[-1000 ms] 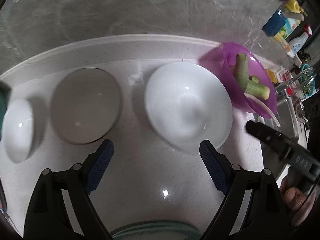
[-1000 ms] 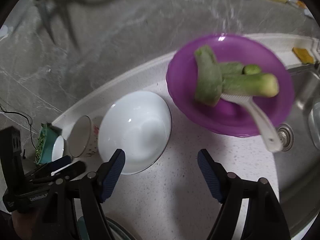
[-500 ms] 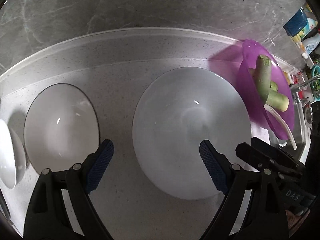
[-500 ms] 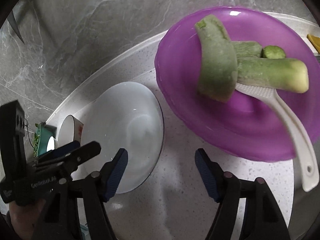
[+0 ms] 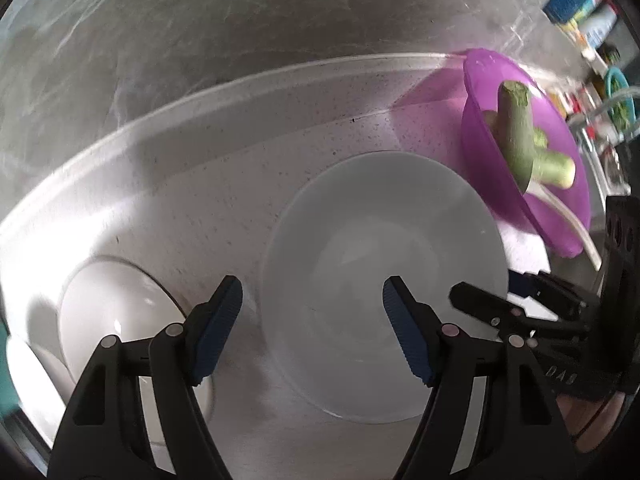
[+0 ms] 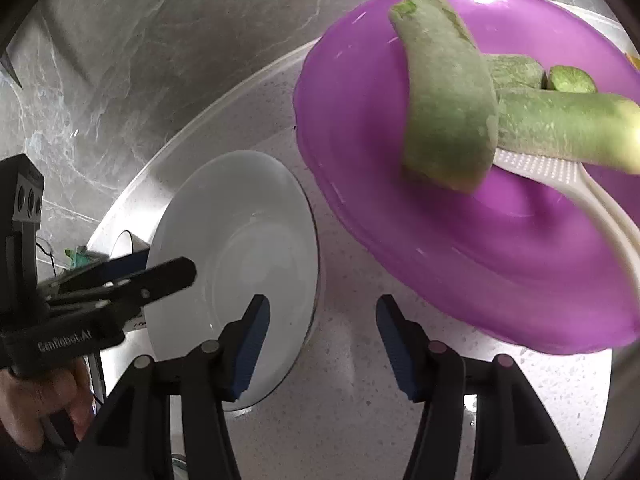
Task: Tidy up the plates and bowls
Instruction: 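Move both grippers to the rim of the large white bowl, then close both grippers on the large white bowl rim and lift it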
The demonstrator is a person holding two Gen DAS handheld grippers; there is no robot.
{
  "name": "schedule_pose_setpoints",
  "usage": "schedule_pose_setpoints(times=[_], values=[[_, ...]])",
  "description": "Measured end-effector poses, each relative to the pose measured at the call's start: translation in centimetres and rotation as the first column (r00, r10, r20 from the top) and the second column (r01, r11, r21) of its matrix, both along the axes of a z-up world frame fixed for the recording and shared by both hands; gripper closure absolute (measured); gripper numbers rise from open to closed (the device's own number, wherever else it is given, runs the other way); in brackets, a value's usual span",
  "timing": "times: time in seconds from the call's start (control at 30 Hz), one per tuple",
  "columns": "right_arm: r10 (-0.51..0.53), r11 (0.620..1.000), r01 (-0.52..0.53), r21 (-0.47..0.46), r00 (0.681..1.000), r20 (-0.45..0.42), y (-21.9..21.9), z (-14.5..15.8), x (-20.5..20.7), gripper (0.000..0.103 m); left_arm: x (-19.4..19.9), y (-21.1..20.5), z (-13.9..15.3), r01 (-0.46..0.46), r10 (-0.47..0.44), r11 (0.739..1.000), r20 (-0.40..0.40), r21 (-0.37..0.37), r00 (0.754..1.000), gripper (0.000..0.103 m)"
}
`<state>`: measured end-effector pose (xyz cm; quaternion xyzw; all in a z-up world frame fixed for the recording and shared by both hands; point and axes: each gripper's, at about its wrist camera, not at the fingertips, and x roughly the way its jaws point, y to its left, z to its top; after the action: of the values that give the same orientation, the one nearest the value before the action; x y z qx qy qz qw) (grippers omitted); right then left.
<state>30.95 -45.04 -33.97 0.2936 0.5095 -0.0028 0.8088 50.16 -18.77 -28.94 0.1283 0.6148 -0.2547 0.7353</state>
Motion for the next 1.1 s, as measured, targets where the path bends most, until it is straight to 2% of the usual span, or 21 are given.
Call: schedule_pose_setpoints(times=[0.17, 0.23, 0.43, 0.47, 0.5, 0.53, 0.57, 0.6, 0.7, 1.1], values=[[-0.009, 1.000, 0.009, 0.016, 1.000, -0.004, -1.0, -0.5, -0.7, 0.046, 1.8, -0.3, -0.9, 0.067, -0.066, 0.997, -0.017, 0.049, 0.998, 0.034], [-0.012, 1.000, 0.012, 0.024, 1.000, -0.007, -2.0, -0.6, -1.5, 0.047, 2.1, -0.7, -1.3, 0.091, -0.089, 0.994, -0.028, 0.057, 0.996, 0.040], [-0.004, 0.999, 0.005, 0.034, 1.000, -0.012, -1.4, -0.8, -1.5, 0.047, 1.9, -1.9, -2.7, 0.164, -0.160, 0.981, -0.051, 0.099, 0.986, 0.053], [-0.002, 0.999, 0.002, 0.035, 1.000, -0.010, -1.2, -0.9, -1.4, 0.047, 1.9, -2.0, -3.0, 0.165, -0.160, 0.981, -0.056, 0.099, 0.986, 0.060], [0.004, 0.999, -0.003, 0.036, 1.000, -0.008, -1.1, -0.9, -1.4, 0.052, 2.0, -2.0, -3.2, 0.164, -0.158, 0.982, -0.063, 0.097, 0.985, 0.073], [0.006, 0.999, -0.006, 0.037, 1.000, -0.006, -0.8, -0.9, -1.3, 0.057, 2.1, -2.0, -3.4, 0.157, -0.151, 0.982, -0.068, 0.103, 0.986, 0.077], [0.010, 0.999, -0.010, 0.041, 1.000, -0.004, -0.7, -0.9, -1.2, 0.070, 2.2, -2.0, -3.7, 0.151, -0.144, 0.983, -0.072, 0.108, 0.987, 0.081], [0.011, 0.999, -0.011, 0.038, 1.000, -0.008, -0.7, -1.0, -1.2, 0.075, 2.2, -2.1, -3.8, 0.150, -0.142, 0.982, -0.070, 0.118, 0.987, 0.084], [0.002, 1.000, -0.002, 0.030, 1.000, -0.007, -1.0, -1.0, -1.3, 0.081, 2.1, -1.8, -3.9, 0.144, -0.137, 0.982, -0.064, 0.123, 0.988, 0.086], [-0.010, 1.000, 0.010, 0.030, 1.000, 0.005, -1.3, -0.9, -1.9, 0.083, -0.3, -1.5, -3.8, 0.116, -0.110, 0.984, -0.052, 0.132, 0.993, 0.086]])
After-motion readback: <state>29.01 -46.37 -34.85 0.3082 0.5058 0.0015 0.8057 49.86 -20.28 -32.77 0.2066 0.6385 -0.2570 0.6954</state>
